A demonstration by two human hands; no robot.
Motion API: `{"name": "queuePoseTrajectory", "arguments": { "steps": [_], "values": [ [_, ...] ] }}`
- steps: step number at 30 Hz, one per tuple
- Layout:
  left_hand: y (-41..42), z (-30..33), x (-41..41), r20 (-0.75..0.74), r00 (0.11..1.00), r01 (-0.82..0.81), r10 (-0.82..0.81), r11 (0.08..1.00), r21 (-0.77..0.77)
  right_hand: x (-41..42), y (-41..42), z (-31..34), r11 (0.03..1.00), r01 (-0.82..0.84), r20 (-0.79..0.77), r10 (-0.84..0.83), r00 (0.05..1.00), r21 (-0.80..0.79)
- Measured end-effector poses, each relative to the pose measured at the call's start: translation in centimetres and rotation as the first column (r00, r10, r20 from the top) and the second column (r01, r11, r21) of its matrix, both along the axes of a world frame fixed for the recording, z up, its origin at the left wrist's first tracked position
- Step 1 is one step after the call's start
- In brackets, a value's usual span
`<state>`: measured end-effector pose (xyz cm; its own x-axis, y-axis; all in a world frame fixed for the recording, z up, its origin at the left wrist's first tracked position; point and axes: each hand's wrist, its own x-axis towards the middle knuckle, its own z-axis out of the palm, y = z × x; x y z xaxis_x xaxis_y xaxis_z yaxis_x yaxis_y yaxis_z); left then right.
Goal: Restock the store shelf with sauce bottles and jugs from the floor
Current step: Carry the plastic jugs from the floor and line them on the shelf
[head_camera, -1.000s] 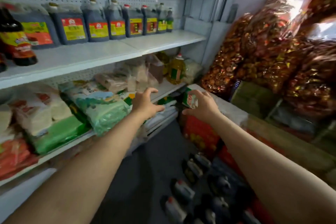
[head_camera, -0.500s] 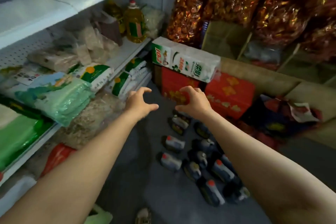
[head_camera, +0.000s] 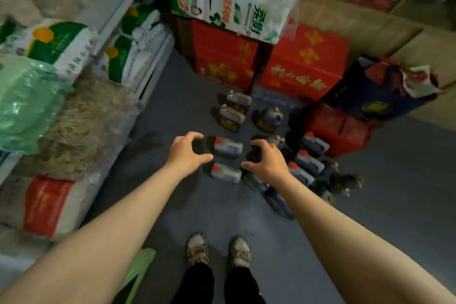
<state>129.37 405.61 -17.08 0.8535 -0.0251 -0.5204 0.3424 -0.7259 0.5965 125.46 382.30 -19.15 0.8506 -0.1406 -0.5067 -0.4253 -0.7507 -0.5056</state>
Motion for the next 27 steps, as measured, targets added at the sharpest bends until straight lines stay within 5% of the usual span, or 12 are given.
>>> {"name": "queuePoseTrajectory", "arguments": {
  "steps": [13,20,27],
  "values": [
    [-2.9,-29.3,-1.8,-0.124,0.992,-0.031,0.027,0.999,-0.033,-2.4,-2.4,-28.9,0.997,0.066,-0.128,-0.061,0.990,0.036],
    [-1.6,-46.8,-0.7,-0.100,0.995,-0.004,-0.013,0.987,-0.163,-3.4,-1.5,-45.5,0.989,0.100,-0.076,-0.092,0.993,0.112],
    [-1.7,-59.3,2.7,0.000,0.957,0.272,-0.290,0.899,-0.344,-2.7,-2.6,-57.8,0.953,0.049,0.119,-0.089,0.989,0.300]
  ]
}}
